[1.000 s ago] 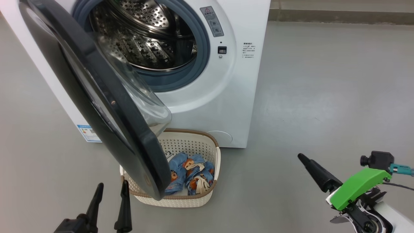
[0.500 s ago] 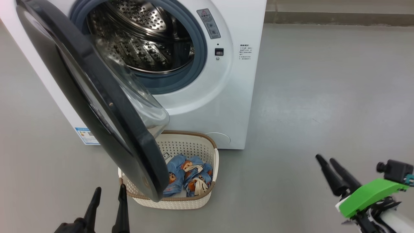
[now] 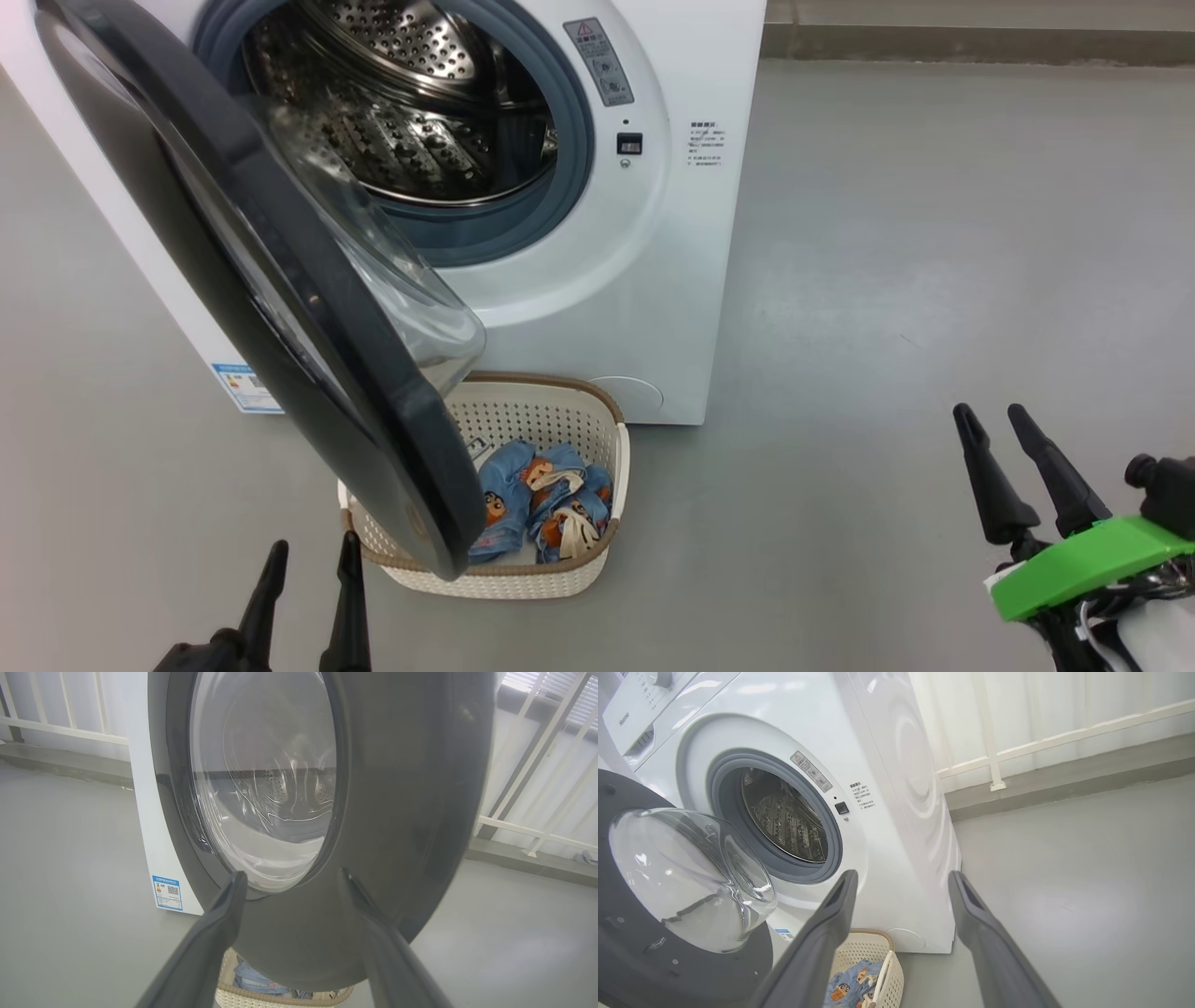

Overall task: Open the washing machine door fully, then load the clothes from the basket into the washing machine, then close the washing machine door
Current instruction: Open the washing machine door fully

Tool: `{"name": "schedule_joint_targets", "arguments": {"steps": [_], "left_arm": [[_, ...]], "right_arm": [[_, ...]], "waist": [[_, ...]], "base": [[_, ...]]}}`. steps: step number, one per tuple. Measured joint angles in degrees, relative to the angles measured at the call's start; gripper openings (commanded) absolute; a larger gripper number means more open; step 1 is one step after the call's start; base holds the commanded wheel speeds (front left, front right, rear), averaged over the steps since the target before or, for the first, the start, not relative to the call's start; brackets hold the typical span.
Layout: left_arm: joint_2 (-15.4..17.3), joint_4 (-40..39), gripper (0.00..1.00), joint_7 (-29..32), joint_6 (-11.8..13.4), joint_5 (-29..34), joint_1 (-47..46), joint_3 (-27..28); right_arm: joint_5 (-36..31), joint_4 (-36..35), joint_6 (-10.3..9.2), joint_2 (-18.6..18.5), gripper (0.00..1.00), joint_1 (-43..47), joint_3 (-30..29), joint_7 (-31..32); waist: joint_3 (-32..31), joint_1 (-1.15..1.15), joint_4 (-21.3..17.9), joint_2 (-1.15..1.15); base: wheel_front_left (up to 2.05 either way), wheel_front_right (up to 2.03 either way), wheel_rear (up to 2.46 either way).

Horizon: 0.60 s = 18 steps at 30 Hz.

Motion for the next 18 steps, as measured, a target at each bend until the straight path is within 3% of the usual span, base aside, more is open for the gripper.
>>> {"name": "schedule_joint_targets", "arguments": {"steps": [6, 18], "left_arm": [[0.0, 0.2, 1.0, 0.0, 0.0, 0.0, 0.0, 0.0], [0.0, 0.5, 1.0, 0.0, 0.0, 0.1, -0.1, 0.0]], "right_arm": [[-10.4, -1.1, 0.0, 2.4, 1.0, 3.0, -3.3, 0.0], [-21.1, 0.2, 0.0, 6.5, 1.0, 6.9, -8.1, 0.0]], "waist": [[0.0, 0.0, 0.4, 0.0], [-0.1, 0.0, 1.3, 0.0]], "base": [[0.0, 0.0, 0.0], [0.0, 0.0, 0.0]]}}
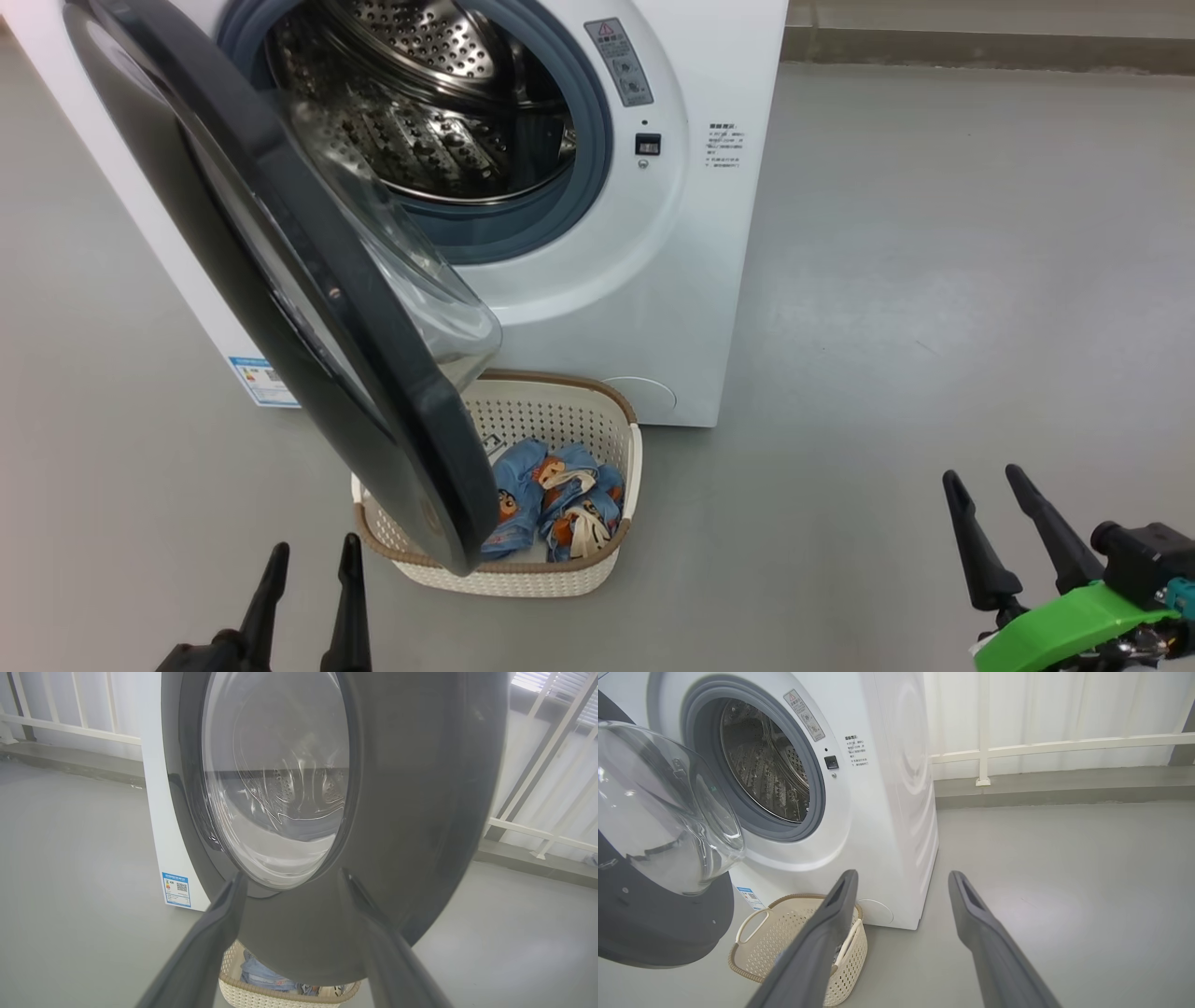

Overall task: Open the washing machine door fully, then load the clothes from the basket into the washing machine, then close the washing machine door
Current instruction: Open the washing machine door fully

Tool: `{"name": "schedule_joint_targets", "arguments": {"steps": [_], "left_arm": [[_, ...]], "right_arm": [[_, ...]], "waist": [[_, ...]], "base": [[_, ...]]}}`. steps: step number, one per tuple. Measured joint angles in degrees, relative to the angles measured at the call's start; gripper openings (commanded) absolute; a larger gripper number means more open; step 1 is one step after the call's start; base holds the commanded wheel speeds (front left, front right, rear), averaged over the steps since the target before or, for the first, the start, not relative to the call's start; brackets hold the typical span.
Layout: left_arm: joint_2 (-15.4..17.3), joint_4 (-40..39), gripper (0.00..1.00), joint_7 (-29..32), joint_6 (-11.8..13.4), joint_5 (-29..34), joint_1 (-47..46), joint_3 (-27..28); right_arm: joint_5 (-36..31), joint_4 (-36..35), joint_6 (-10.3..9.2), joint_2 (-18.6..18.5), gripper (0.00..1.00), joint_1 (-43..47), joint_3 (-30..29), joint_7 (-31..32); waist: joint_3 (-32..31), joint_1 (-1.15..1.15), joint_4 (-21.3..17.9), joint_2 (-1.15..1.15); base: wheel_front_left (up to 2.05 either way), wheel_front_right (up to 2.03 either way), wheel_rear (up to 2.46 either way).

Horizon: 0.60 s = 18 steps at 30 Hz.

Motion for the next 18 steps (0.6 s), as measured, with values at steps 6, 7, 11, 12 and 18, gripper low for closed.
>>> {"name": "schedule_joint_targets", "arguments": {"steps": [6, 7, 11, 12, 18], "left_arm": [[0.0, 0.5, 1.0, 0.0, 0.0, 0.0, -0.1, 0.1], [0.0, 0.6, 1.0, 0.0, -0.1, 0.0, -0.1, 0.1], [0.0, 0.2, 0.0, 0.0, -0.5, 0.1, -0.1, 0.6], [0.0, -0.3, 0.0, 0.0, -0.5, 0.1, -0.2, 0.8], [0.0, -6.7, 0.0, 0.0, 0.1, 0.1, -1.4, 2.6]], "right_arm": [[-0.9, 0.5, 0.0, 1.2, 1.0, 0.8, -0.3, 0.0], [-0.9, 0.6, 0.0, 1.3, 1.0, 0.8, -0.4, 0.0], [-1.4, 0.7, 0.0, 1.5, 1.0, 0.8, -0.8, 0.0], [-1.5, 0.7, 0.0, 1.5, 1.0, 0.8, -1.0, 0.0], [-2.3, 0.5, 0.0, 1.5, 1.0, 0.8, -1.5, 0.0]], "waist": [[0.1, 0.0, 0.4, 0.0], [0.1, 0.0, 0.5, 0.0], [0.0, 0.0, 0.6, 0.0], [0.0, 0.0, 0.7, 0.0], [-0.3, 0.0, 0.8, 0.0]], "base": [[0.0, 0.0, 0.0], [0.0, 0.0, 0.0], [0.0, 0.0, 0.0], [0.0, 0.0, 0.0], [0.0, 0.0, 0.0]]}}
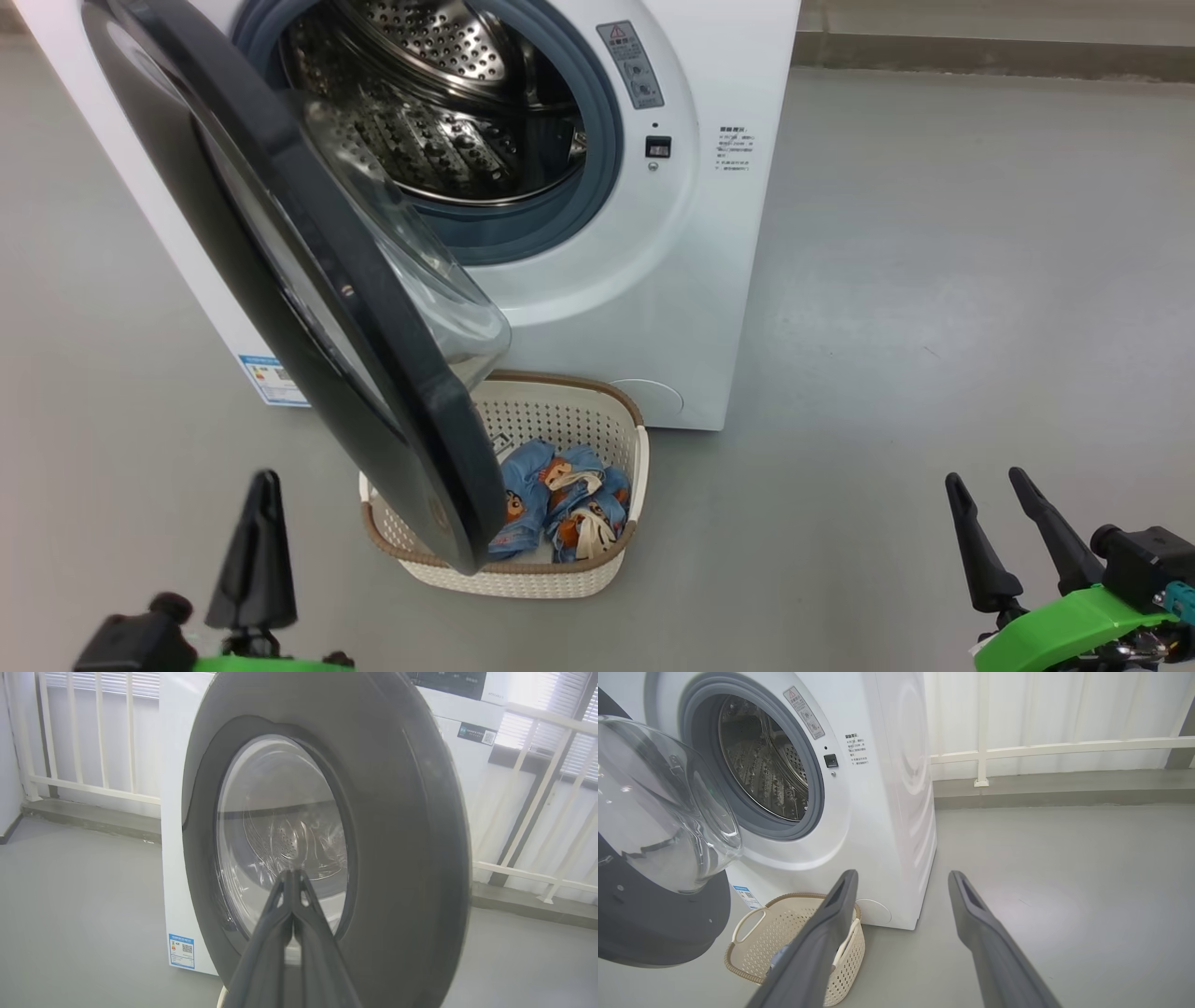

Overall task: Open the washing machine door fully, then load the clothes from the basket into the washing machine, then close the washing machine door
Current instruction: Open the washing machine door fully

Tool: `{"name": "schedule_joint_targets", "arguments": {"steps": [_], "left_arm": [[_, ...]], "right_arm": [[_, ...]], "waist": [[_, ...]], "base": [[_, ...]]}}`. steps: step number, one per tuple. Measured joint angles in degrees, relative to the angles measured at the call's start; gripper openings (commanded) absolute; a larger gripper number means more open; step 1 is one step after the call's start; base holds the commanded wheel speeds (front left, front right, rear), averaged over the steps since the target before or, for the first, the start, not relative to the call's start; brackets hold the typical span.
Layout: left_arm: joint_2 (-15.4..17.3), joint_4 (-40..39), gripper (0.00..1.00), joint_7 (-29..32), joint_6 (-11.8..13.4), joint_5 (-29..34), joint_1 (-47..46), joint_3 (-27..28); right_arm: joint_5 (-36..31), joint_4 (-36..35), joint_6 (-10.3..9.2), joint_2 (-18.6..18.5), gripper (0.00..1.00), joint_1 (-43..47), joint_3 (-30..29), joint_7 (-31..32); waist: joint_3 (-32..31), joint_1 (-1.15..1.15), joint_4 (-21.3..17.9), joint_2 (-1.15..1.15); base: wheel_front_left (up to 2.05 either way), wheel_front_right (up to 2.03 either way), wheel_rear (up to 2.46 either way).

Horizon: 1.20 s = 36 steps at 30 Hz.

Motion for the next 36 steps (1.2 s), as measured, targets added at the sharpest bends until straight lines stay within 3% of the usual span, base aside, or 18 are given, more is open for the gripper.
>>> {"name": "schedule_joint_targets", "arguments": {"steps": [8, 14, 23, 29, 36], "left_arm": [[0.0, -15.2, 0.0, -0.2, 3.0, 0.7, -1.9, -2.4], [0.1, -19.1, 0.0, -0.2, 3.6, -1.4, -5.3, -14.6], [0.2, -8.5, 0.0, -0.1, 5.1, -9.0, -10.2, -26.9], [0.2, -0.1, 0.0, -0.2, 5.9, -15.0, -12.7, -28.4], [0.2, 4.1, 0.0, -0.2, 6.1, -15.9, -14.3, -27.9]], "right_arm": [[-0.4, -0.1, 0.0, 0.0, 1.0, 0.0, -0.3, 0.0], [-1.5, -0.3, 0.0, 0.3, 1.0, 0.0, -0.7, 0.0], [-1.5, -0.4, 0.0, 1.0, 1.0, 0.0, -0.7, 0.0], [-1.5, -0.5, 0.0, 1.0, 1.0, 0.0, -0.9, 0.0], [-1.5, -0.7, 0.0, 1.1, 1.0, 0.0, -1.5, 0.0]], "waist": [[0.1, 0.0, 0.1, 0.0], [0.2, 0.0, -0.2, 0.0], [1.0, 0.0, -1.6, 0.0], [2.0, 0.0, -2.0, 0.0], [2.5, 0.0, -1.7, 0.0]], "base": [[0.0, 0.0, 0.0], [0.0, 0.0, 0.0], [0.0, 0.0, 0.0], [0.0, 0.0, 0.0], [0.0, 0.0, 0.0]]}}
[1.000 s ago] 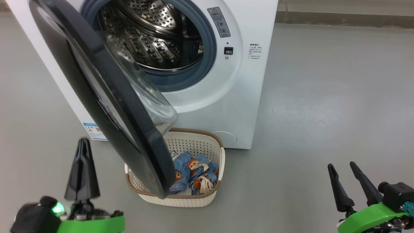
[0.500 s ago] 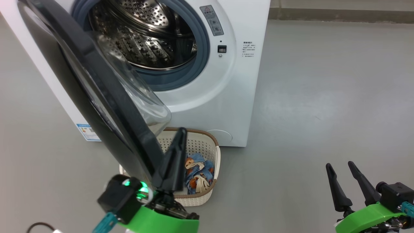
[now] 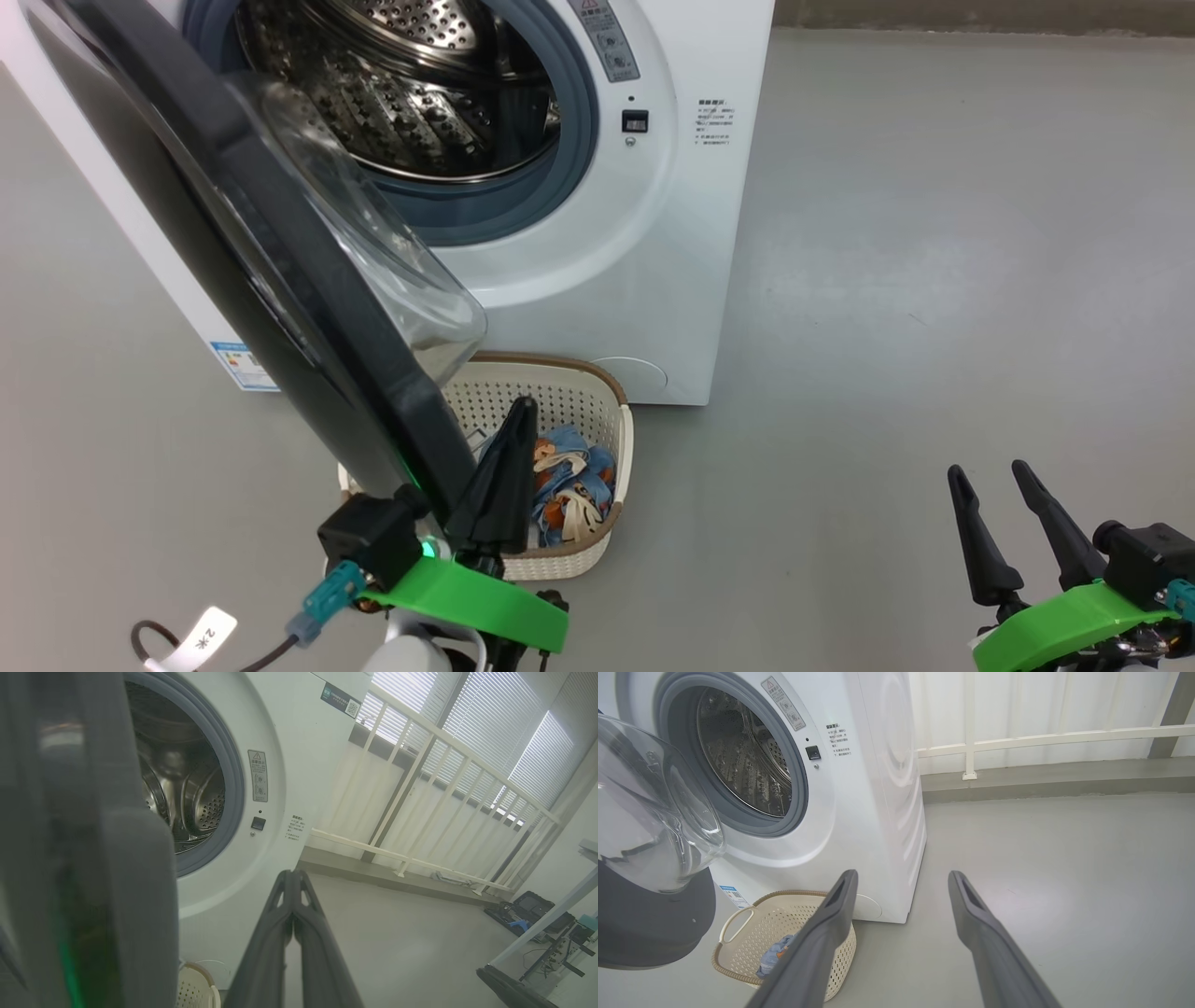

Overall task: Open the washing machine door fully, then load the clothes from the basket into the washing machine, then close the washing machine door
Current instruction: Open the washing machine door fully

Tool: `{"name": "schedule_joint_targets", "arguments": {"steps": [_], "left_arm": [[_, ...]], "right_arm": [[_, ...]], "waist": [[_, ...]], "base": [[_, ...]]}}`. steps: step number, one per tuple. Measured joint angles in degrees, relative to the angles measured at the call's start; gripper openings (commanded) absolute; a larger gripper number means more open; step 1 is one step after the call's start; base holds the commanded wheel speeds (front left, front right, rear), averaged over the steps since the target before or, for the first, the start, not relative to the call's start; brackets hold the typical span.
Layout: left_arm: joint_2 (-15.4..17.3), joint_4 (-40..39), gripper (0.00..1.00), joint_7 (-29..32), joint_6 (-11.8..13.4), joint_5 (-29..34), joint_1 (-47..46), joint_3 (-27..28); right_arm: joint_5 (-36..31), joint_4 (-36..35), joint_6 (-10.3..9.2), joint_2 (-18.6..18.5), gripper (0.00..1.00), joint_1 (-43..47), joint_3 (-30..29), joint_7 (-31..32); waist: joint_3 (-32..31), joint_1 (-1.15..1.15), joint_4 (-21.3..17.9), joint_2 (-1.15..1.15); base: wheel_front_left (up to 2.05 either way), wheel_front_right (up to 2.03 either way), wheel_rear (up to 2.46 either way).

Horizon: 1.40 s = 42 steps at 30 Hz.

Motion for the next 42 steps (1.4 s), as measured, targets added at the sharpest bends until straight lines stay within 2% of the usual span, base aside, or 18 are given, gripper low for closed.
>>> {"name": "schedule_joint_targets", "arguments": {"steps": [20, 42], "left_arm": [[0.0, 6.4, 0.0, 0.0, 0.4, -1.1, 0.0, 3.2], [-1.4, 7.9, 0.0, 0.0, -1.2, 0.3, 1.6, 5.8]], "right_arm": [[0.0, -1.1, 0.0, -0.2, 1.0, -0.2, -0.1, 0.0], [0.0, -1.5, 0.0, -0.4, 1.0, -0.2, 0.2, 0.0]], "waist": [[0.7, 0.0, 1.2, 0.0], [-0.4, 0.0, 4.9, 0.0]], "base": [[0.0, 0.0, 0.0], [0.0, 0.0, 0.0]]}}
